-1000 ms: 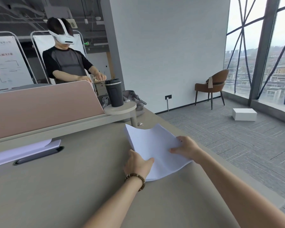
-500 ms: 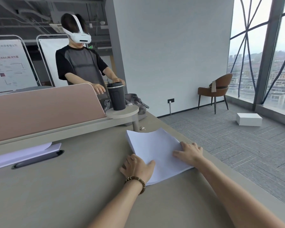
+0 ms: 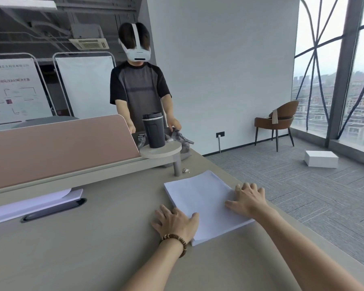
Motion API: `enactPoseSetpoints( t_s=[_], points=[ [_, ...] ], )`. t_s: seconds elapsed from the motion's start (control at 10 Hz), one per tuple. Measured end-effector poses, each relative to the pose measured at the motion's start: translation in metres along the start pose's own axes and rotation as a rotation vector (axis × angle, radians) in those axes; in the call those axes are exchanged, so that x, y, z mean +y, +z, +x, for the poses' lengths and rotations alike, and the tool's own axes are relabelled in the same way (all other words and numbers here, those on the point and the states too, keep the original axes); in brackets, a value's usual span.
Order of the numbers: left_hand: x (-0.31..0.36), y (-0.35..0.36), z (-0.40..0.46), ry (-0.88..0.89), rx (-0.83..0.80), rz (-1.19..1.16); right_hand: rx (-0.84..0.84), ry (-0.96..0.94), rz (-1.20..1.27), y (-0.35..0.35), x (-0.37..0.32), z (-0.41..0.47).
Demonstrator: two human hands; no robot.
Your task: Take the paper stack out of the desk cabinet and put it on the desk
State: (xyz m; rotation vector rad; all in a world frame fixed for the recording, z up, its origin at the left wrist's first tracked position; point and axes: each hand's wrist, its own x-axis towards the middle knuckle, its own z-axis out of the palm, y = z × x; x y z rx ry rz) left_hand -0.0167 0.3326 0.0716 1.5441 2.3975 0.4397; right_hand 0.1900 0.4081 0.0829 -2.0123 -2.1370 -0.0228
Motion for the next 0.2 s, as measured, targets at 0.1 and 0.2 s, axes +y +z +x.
enactPoseSetpoints(
  t_s=[0.1, 0.2],
  points=[
    [-0.0068, -0.0065, -0.0014, 0.027, 0.022, -0.051, 0.103, -0.043, -0.045, -0.0032, -0.0014, -0.0036],
    [-0.0145, -0.0132, -0.0053, 0.087, 0.062, -0.076, 0.158, -0.039, -0.005, -0.0053, -0.0024, -0.0107]
  ],
)
